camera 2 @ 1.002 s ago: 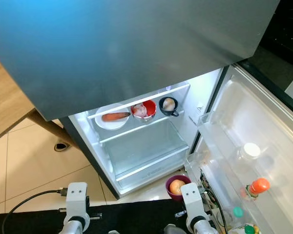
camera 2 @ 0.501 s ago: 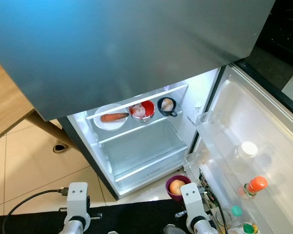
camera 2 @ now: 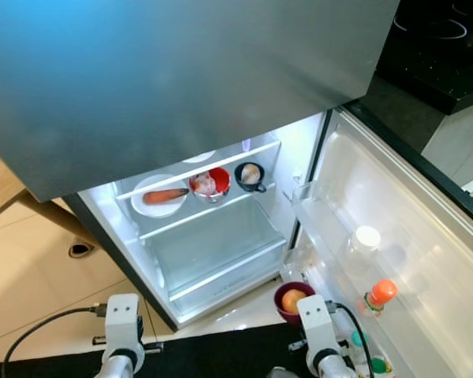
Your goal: Restocking fridge
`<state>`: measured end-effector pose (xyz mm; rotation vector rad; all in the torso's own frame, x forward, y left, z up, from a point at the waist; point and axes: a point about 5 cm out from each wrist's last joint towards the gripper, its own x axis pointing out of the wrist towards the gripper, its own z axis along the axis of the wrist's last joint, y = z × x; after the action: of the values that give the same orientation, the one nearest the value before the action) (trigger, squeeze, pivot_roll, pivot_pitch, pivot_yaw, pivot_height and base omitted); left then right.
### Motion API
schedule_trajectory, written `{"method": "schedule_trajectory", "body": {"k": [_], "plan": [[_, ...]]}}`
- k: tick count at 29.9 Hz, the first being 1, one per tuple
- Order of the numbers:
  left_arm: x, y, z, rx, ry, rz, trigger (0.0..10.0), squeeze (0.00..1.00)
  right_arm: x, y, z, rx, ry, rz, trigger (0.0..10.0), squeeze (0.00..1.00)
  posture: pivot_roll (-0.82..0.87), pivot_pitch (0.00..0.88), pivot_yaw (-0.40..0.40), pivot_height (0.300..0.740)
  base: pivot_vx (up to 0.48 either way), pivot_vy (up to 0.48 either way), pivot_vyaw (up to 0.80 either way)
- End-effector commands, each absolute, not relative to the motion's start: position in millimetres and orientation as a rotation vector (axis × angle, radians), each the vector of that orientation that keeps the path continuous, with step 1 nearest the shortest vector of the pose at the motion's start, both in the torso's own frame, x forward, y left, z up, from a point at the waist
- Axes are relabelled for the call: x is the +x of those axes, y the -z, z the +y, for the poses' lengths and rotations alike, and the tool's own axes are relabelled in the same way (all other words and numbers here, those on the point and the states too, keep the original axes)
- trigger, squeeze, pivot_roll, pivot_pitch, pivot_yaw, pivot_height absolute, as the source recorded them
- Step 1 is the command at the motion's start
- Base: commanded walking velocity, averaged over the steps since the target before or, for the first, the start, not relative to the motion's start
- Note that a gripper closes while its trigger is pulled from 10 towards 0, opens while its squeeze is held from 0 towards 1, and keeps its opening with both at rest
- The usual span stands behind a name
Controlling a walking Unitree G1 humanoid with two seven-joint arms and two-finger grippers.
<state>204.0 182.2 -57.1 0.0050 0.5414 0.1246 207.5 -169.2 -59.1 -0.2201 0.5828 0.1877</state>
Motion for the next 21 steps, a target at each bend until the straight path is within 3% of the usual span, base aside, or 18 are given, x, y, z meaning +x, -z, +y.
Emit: {"method": "schedule_trajectory", "body": {"k": [1, 21], "plan": [[197.8, 59.8, 184.9, -0.004, -0.135, 0.551, 10.0, 0.0, 206.9, 58.7, -168.9, -0.214, -0.185, 0.572, 10.0, 0.0, -0.14, 0.118, 0.012, 0.731, 0.0, 0.0, 0.0], [197.9, 59.0, 182.9, -0.019, -0.118, 0.536, 10.0, 0.0, 205.7, 59.4, -169.1, -0.216, -0.183, 0.575, 10.0, 0.0, -0.14, 0.122, 0.012, 0.731, -0.024, 0.0, 0.0]]}}
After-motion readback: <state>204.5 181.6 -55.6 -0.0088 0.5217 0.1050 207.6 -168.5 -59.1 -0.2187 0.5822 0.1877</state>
